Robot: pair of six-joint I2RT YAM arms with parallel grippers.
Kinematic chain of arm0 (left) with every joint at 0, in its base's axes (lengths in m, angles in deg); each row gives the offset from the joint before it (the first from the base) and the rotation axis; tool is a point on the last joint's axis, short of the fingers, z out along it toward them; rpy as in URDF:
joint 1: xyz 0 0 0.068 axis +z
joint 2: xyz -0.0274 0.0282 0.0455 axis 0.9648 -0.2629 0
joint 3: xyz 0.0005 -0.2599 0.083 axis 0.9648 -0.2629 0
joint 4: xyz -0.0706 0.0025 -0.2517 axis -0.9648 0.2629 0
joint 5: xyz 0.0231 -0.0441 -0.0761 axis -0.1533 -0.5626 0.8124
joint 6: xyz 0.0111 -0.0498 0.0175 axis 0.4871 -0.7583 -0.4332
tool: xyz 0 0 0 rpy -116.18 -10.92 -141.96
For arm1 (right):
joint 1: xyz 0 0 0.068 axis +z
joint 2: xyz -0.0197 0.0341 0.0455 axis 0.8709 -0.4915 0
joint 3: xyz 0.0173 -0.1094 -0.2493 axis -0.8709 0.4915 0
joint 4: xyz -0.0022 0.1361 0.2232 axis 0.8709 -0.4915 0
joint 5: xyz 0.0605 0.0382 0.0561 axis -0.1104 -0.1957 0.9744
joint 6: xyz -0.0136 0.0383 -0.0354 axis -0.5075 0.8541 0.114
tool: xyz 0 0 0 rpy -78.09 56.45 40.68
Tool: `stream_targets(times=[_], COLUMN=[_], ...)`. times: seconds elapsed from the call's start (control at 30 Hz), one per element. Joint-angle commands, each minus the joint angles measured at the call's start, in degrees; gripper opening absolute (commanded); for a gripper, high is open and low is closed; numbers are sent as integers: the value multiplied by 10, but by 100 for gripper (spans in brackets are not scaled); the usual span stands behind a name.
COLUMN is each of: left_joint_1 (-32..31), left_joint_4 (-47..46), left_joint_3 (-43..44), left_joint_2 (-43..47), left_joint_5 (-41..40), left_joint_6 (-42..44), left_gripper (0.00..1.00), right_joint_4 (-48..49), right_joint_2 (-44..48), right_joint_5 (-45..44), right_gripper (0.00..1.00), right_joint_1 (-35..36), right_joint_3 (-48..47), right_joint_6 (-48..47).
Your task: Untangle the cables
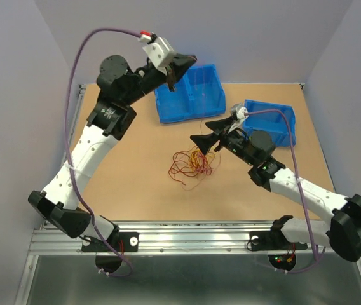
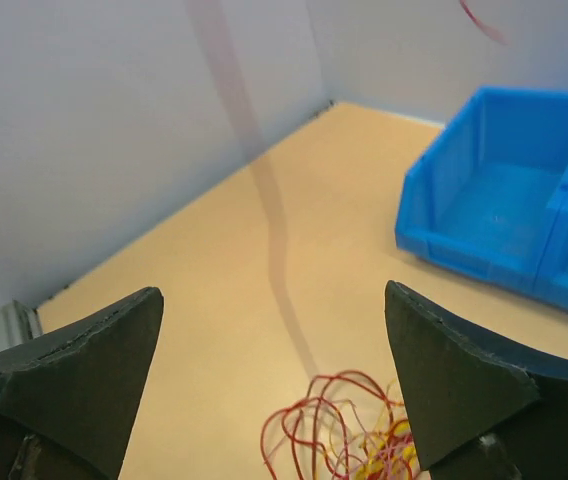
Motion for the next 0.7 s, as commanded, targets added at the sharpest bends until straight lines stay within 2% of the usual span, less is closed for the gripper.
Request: stream_targets(times=[0.0,0.1,0.13,0.2,0.23,0.27,0.37,0.4,0.43,0.5,0.57,0.67], left_joint_1=[-1,-2,-2,-2,-1,-1,7,11,15,40,65,105], left_joint_4=[72,73,77,78,80,80,80,80,80,81,75,32], left_joint_3=[112,157,179,197,205,222,243,254,258,259,228,149], left_joint_2=[2,-1,-6,-11,-17,-21,-40,-45,-56,-63,-66,-46], left_joint_5=[-27,-41,-48,-92,-117,-175,-241,-276,-290,-301,-279,-186], left_joint_6=[-32,-50,-61,-65,-67,-68,-66,-65,-65,-76,-90,-106], left_gripper=[0,0,0,0,0,0,0,0,0,0,0,0], right_joint_4=[27,51,56,58,58,58,59,59,59,59,57,53], right_joint_2=[-60,-96,-119,-142,-158,-164,-169,-167,-164,-152,-140,-115], right_joint_5=[-32,-41,-39,-38,-37,-37,-30,-31,-28,-23,-6,33], right_gripper=[97,96,93,69,61,48,21,8,2,1,0,1], right_joint_1=[3,2,2,3,3,2,2,2,2,3,3,3], right_joint_3=[-33,-47,-52,-70,-75,-77,-80,-79,-76,-73,-67,-70], right_joint_6=[-32,-39,-40,-39,-36,-35,-32,-32,-32,-28,-22,-1])
